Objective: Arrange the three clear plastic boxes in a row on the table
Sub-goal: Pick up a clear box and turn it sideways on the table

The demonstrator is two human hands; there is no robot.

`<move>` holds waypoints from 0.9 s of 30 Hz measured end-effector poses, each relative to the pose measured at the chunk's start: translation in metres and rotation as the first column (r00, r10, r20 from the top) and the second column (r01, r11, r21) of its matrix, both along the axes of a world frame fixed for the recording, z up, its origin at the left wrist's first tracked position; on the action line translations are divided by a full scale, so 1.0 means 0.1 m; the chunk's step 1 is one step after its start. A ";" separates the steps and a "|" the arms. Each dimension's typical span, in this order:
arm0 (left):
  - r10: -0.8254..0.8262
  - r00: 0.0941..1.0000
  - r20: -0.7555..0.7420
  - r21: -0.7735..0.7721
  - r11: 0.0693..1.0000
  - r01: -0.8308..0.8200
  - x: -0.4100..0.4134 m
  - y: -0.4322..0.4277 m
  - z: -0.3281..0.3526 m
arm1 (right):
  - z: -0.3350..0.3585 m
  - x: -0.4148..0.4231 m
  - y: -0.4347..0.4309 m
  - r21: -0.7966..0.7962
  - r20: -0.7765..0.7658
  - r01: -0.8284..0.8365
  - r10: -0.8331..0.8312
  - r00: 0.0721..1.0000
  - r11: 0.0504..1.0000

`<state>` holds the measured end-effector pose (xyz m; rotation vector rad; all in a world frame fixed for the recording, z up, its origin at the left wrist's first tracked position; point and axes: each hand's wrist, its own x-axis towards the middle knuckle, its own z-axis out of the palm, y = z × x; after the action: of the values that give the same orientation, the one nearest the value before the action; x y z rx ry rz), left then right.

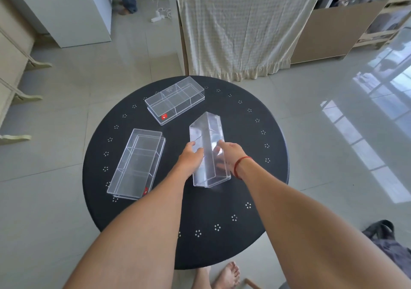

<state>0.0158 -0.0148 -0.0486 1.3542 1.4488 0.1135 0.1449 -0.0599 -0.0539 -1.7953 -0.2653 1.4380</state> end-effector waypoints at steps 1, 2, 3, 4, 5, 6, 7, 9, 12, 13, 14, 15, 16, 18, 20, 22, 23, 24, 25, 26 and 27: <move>-0.006 1.000 -0.008 -0.007 1.000 0.006 0.02 0.02 -0.01 | 0.01 0.01 0.01 0.039 0.058 -0.030 0.028 0.998 0.999; 0.003 1.000 -0.015 -0.007 1.000 -0.003 0.04 0.05 0.00 | 0.03 0.01 0.02 0.063 0.131 -0.057 0.048 0.990 0.996; 0.029 0.999 -0.025 -0.010 1.000 -0.029 0.07 0.08 0.01 | 0.05 0.03 0.02 0.081 0.199 -0.081 0.063 0.978 0.993; 0.069 0.997 -0.026 -0.038 0.997 -0.070 0.09 0.10 0.05 | 0.08 0.03 0.00 0.091 0.249 -0.104 0.079 0.965 0.990; 0.117 0.993 -0.001 -0.096 0.988 -0.117 0.11 0.11 0.10 | 0.11 0.04 -0.01 0.111 0.273 -0.127 0.093 0.958 0.986; 0.161 0.986 0.043 -0.169 0.974 -0.152 0.12 0.12 0.14 | 0.14 0.05 -0.02 0.127 0.271 -0.155 0.116 0.956 0.980; 0.196 0.977 0.084 -0.232 0.957 -0.172 0.11 0.12 0.18 | 0.14 0.06 -0.03 0.139 0.264 -0.192 0.151 0.953 0.971; 0.230 0.967 0.104 -0.291 0.937 -0.192 0.09 0.11 0.22 | 0.17 0.06 -0.06 0.154 0.268 -0.282 0.235 0.934 0.947; 0.322 0.946 0.044 -0.293 0.909 -0.296 0.06 0.08 0.22 | 0.20 0.02 -0.09 0.120 0.253 -0.350 0.312 0.916 0.929; 0.349 0.937 0.014 -0.282 0.901 -0.331 0.04 0.08 0.19 | 0.21 0.02 -0.09 0.095 0.232 -0.375 0.346 0.909 0.922; 0.368 0.930 -0.012 -0.268 0.895 -0.357 0.03 0.09 0.17 | 0.24 0.01 -0.09 0.065 0.206 -0.404 0.384 0.900 0.912; 0.385 0.922 -0.029 -0.245 0.892 -0.380 0.02 0.09 0.12 | 0.26 0.02 -0.10 0.047 0.171 -0.419 0.406 0.898 0.907; 0.408 0.912 -0.028 -0.217 0.888 -0.404 0.01 0.08 0.07 | 0.25 0.03 -0.10 0.041 0.142 -0.408 0.399 0.906 0.912; 0.481 0.876 0.029 -0.186 0.864 -0.468 0.02 0.06 0.05 | 0.23 0.05 -0.11 0.054 0.152 -0.300 0.290 0.945 0.952; 0.550 0.825 0.130 -0.209 0.829 -0.519 0.04 0.04 0.09 | 0.19 0.05 -0.13 0.030 0.270 -0.127 0.114 0.956 0.991; 0.593 0.769 0.236 -0.272 0.801 -0.534 0.07 0.07 0.16 | 0.14 0.06 -0.16 -0.053 0.385 0.014 0.008 0.923 0.998; 0.606 0.744 0.281 -0.303 0.791 -0.531 0.08 0.09 0.20 | 0.13 0.06 -0.17 -0.099 0.347 0.063 -0.025 0.937 0.993; 0.618 0.719 0.319 -0.331 0.783 -0.526 0.10 0.11 0.25 | 0.15 0.06 -0.16 -0.135 0.236 0.095 -0.062 0.970 0.986; 0.623 0.700 0.348 -0.349 0.779 -0.521 0.12 0.12 0.27 | 0.21 0.06 -0.16 -0.155 0.077 0.116 -0.105 0.992 0.981; 0.623 0.691 0.367 -0.358 0.780 -0.513 0.14 0.13 0.29 | 0.26 0.05 -0.15 -0.157 -0.074 0.132 -0.145 0.987 0.979; 0.612 0.693 0.380 -0.358 0.788 -0.500 0.15 0.13 0.31 | 0.30 0.04 -0.13 -0.150 -0.150 0.139 -0.162 0.975 0.979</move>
<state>0.0313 -0.0014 -0.0172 0.5819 1.3433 0.6256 0.1492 -0.0733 -0.0240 -1.7549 0.0550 1.5128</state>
